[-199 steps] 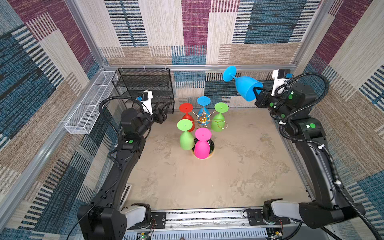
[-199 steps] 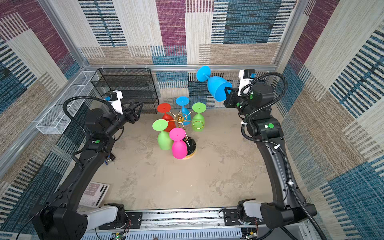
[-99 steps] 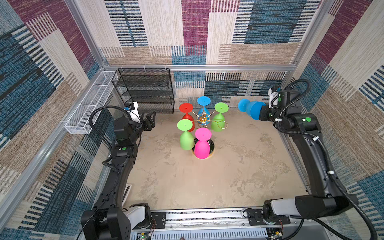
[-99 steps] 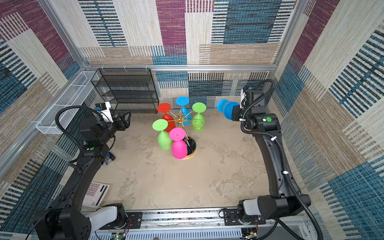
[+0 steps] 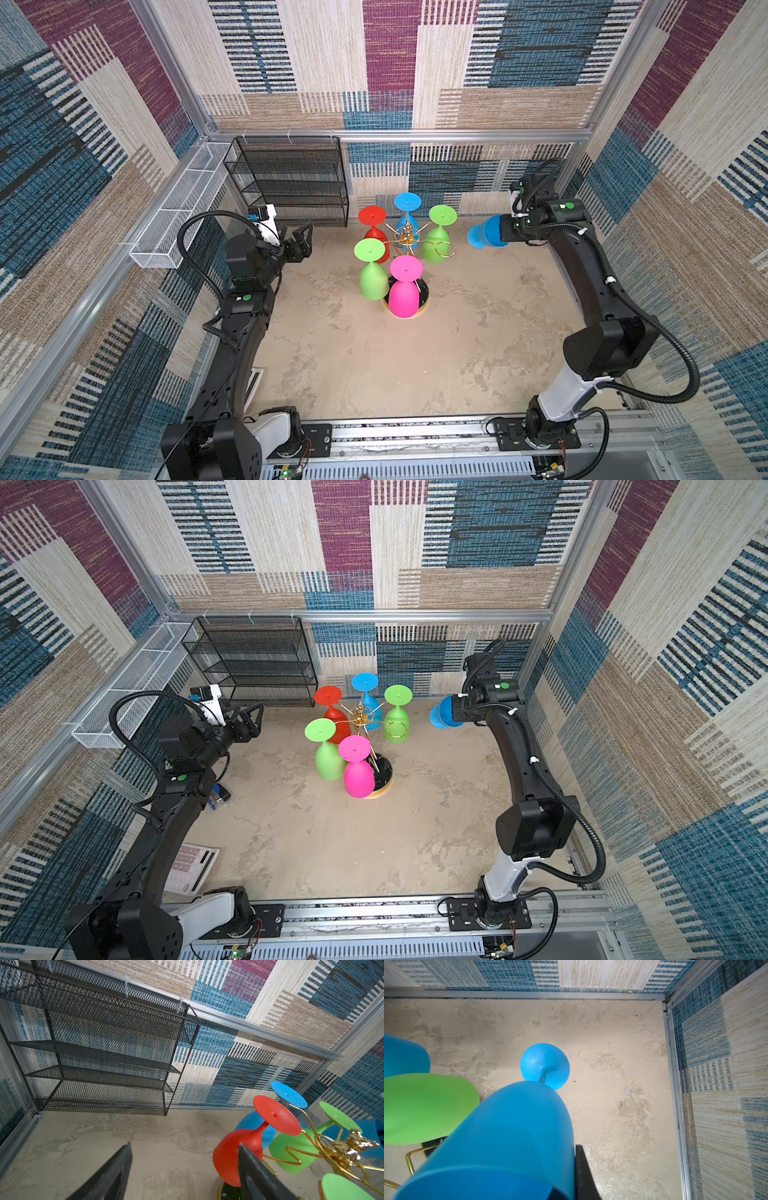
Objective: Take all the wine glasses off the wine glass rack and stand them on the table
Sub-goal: 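Lower the blue glass toward the table beside the rack with the right gripper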
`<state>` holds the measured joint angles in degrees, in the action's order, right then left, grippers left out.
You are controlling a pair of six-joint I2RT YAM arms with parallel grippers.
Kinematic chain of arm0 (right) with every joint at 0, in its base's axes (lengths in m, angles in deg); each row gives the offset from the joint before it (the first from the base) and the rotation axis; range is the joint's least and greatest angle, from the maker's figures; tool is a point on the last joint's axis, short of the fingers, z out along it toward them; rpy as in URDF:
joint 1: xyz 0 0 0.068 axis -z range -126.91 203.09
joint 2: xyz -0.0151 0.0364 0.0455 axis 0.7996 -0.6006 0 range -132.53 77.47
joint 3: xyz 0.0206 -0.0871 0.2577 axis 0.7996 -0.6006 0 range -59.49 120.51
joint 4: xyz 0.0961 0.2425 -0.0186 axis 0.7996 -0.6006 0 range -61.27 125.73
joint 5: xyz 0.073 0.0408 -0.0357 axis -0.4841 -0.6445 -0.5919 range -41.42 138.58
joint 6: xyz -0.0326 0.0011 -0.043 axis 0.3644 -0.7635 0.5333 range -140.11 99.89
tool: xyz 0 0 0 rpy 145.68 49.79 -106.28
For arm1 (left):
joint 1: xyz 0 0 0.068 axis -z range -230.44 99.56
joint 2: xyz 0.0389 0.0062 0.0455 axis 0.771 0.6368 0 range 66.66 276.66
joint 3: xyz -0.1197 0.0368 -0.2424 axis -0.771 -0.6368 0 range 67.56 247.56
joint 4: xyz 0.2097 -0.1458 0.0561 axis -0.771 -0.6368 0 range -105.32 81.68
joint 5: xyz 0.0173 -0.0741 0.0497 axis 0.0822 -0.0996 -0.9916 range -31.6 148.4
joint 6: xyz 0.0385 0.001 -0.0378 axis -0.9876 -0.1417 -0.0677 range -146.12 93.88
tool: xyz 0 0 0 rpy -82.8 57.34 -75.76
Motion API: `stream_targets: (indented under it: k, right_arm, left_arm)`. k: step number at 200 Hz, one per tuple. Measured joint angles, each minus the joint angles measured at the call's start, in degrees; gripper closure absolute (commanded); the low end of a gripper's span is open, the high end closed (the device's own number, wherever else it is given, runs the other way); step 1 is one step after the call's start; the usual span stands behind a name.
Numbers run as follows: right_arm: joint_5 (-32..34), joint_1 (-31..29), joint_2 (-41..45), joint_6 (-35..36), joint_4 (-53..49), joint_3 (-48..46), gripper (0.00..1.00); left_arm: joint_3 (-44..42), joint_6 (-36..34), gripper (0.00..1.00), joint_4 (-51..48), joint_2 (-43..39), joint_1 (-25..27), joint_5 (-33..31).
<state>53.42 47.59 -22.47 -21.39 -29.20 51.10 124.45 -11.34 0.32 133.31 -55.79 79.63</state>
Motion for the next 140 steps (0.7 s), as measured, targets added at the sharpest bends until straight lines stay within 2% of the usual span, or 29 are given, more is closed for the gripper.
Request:
stream_targets:
  k: [59,140]
  right_arm:
    - [-1.2,-0.1,-10.2,0.9,-2.7,5.6,1.0]
    - [-1.7,-2.6,-17.9,1.3,-4.1,9.3,1.0]
  left_arm:
    - [0.0,0.0,0.18,-1.0,0.5,-0.8,0.1]
    - [0.0,0.5,0.18,-1.2,1.3,-1.7,0.6]
